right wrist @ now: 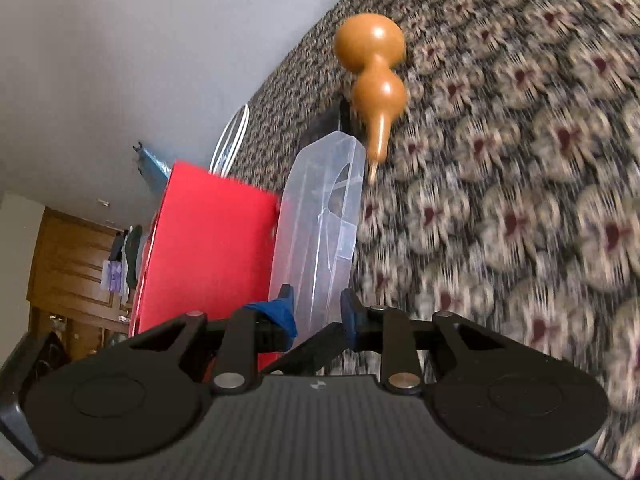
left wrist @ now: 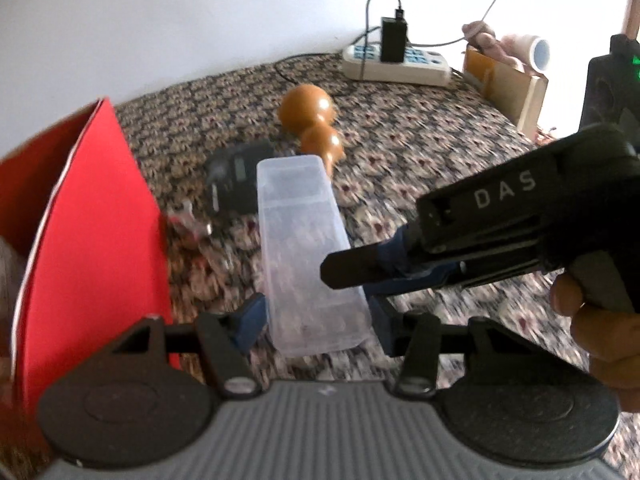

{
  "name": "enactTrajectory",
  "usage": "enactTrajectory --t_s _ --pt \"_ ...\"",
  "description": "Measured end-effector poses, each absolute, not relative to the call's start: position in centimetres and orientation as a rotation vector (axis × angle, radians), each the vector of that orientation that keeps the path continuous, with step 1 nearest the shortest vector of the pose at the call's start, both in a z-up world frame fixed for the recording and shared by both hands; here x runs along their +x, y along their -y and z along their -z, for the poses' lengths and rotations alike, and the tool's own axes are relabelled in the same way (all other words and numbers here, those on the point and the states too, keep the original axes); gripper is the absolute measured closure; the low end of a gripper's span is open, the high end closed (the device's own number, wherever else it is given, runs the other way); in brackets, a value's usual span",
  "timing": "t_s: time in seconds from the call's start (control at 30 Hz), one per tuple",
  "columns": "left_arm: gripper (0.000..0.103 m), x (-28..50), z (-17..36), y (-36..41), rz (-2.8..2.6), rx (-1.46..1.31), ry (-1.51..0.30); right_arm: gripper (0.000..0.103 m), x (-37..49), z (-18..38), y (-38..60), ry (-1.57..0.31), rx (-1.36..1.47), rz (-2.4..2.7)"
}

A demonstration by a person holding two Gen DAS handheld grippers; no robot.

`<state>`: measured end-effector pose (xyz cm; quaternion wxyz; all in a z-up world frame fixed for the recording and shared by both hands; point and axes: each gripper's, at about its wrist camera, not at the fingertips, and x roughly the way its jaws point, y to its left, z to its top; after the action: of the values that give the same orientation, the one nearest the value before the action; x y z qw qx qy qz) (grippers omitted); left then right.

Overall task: Organize rigid objects
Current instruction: 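Grasp the clear plastic pencil case at its end with the right gripper, then lift the clear case with the right gripper and carry it to the red box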

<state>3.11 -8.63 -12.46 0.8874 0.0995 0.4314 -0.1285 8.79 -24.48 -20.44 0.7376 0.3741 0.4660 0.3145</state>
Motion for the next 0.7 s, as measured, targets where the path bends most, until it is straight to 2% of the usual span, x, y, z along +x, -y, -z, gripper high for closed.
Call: enactTrajectory --t_s 0.37,0.7 --pt "0.053 -4.1 12.4 6.9 0.364 0.209 -0.995 0.095 1.3 21.4 23.4 -1.109 0.821 -0.667" --pt "0.053 -5.3 12.7 5.3 0.416 0.163 -1.075 0.094 -0.9 21.3 21.0 -1.141 0.766 -0.646"
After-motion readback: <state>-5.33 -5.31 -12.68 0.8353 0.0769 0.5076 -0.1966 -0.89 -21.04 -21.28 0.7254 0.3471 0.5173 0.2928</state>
